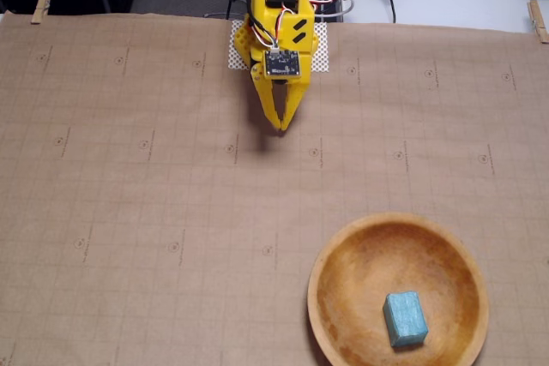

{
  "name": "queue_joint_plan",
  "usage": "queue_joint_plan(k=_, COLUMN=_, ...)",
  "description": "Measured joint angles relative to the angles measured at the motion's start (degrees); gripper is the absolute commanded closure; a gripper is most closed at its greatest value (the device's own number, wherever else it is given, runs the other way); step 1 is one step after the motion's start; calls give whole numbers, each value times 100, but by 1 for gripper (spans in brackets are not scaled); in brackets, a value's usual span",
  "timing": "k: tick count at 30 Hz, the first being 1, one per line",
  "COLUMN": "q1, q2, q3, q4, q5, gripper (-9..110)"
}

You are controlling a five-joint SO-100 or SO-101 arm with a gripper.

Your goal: Grasp a blue block and put it in the bowl.

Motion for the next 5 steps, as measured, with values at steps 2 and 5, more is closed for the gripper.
queue_joint_plan(k=2, q1=0, q2=0, q3=0, q4=0, q5=0, gripper=105)
queue_joint_plan(k=5, q1=0, q2=0, q3=0, q4=0, q5=0, gripper=105)
